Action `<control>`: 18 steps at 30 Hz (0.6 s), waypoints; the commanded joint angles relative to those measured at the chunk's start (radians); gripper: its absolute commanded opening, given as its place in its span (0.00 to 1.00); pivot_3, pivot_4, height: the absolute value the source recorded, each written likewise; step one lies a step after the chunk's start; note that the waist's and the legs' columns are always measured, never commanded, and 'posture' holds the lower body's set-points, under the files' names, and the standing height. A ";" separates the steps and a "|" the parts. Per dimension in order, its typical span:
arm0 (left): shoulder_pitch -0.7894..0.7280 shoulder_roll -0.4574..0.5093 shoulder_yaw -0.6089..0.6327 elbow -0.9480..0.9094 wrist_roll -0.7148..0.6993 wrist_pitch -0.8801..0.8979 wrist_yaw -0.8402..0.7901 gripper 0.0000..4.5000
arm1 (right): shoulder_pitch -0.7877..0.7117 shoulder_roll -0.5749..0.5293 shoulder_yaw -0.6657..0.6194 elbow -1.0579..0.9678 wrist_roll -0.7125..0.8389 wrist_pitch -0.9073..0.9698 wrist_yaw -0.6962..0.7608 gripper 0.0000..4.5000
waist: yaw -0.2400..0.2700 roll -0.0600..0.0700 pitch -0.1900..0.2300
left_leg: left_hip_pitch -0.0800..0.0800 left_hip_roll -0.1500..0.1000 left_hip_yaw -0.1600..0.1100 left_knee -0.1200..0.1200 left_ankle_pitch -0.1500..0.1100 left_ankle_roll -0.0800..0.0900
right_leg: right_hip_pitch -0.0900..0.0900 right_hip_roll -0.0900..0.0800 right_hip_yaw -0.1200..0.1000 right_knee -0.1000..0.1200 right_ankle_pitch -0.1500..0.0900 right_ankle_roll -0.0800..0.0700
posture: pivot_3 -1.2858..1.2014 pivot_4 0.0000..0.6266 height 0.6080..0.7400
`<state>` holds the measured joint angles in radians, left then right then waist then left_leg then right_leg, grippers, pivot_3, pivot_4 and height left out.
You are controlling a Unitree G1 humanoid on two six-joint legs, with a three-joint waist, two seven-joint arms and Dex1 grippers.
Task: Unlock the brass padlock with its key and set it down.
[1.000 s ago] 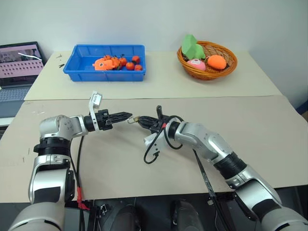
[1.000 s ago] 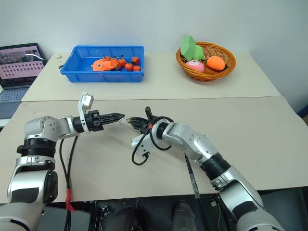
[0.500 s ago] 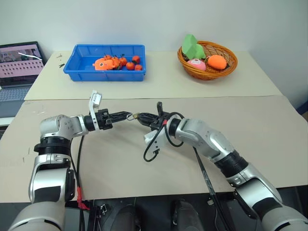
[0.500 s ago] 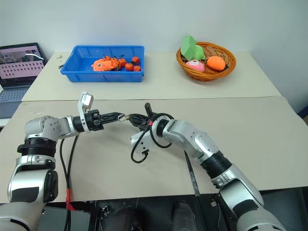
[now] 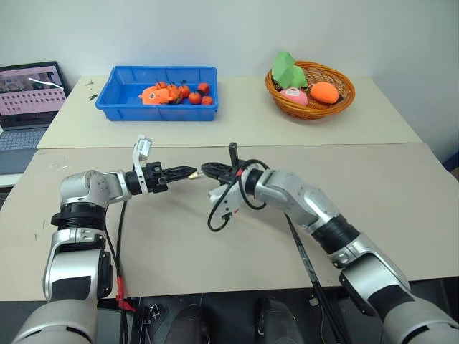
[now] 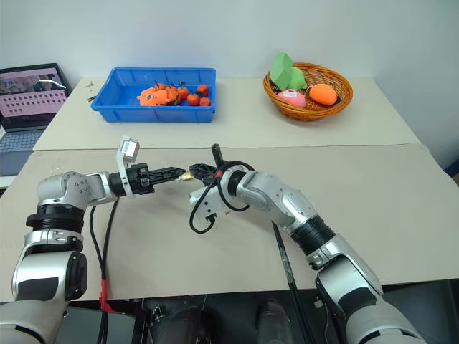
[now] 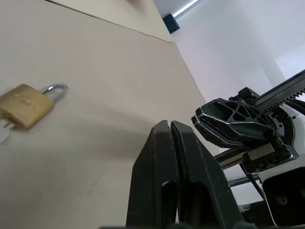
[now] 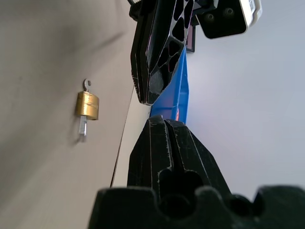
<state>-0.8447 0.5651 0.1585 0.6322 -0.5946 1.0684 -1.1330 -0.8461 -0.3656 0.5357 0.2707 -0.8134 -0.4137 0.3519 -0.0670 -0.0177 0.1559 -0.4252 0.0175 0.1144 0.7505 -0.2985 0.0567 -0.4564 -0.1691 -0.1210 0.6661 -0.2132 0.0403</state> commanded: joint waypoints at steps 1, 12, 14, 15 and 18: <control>0.000 0.016 0.021 -0.027 -0.016 0.000 -0.004 0.02 | -0.013 0.010 -0.010 -0.004 0.011 -0.009 -0.023 0.03 | 0.000 0.000 0.000 | 0.000 0.000 0.000 0.000 0.000 0.000 | 0.000 0.000 0.000 0.000 0.000 0.000 | 0.52 0.24 0.57; 0.114 0.099 0.131 -0.028 0.051 -0.252 0.104 0.02 | 0.342 -0.102 -0.309 -0.229 0.212 0.323 0.075 0.03 | 0.008 0.000 0.000 | 0.000 0.000 0.000 -0.001 0.000 0.000 | 0.000 0.000 0.000 -0.001 0.000 0.000 | 0.52 0.24 0.57; 0.148 0.081 0.168 -0.052 0.066 -0.334 0.184 0.02 | 0.406 -0.088 -0.391 -0.256 0.251 0.424 0.052 0.03 | 0.014 0.000 0.000 | 0.000 0.001 0.000 -0.001 0.000 0.000 | 0.000 0.000 0.000 -0.001 0.000 0.000 | 0.52 0.24 0.57; 0.168 0.056 0.193 -0.061 0.075 -0.372 0.253 0.02 | 0.438 -0.070 -0.430 -0.271 0.272 0.476 0.035 0.03 | 0.016 0.000 0.000 | 0.000 0.001 0.000 0.000 0.000 0.000 | 0.000 0.000 0.000 -0.001 0.000 0.000 | 0.52 0.24 0.57; 0.252 -0.022 0.209 -0.110 0.134 -0.522 0.407 0.02 | 0.500 -0.009 -0.518 -0.299 0.317 0.600 -0.024 0.03 | 0.023 0.000 0.000 | 0.002 0.001 0.000 0.000 0.000 0.000 | 0.001 0.000 0.001 -0.002 0.001 -0.001 | 0.52 0.24 0.57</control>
<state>-0.6326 0.5856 0.3613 0.5800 -0.5065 0.6657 -0.8231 -0.3596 -0.4072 0.0779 0.0371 -0.5430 0.1109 0.3805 -0.0437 -0.0176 0.1558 -0.4229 0.0186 0.1141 0.7505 -0.2983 0.0562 -0.4550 -0.1695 -0.1203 0.6646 -0.2125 0.0393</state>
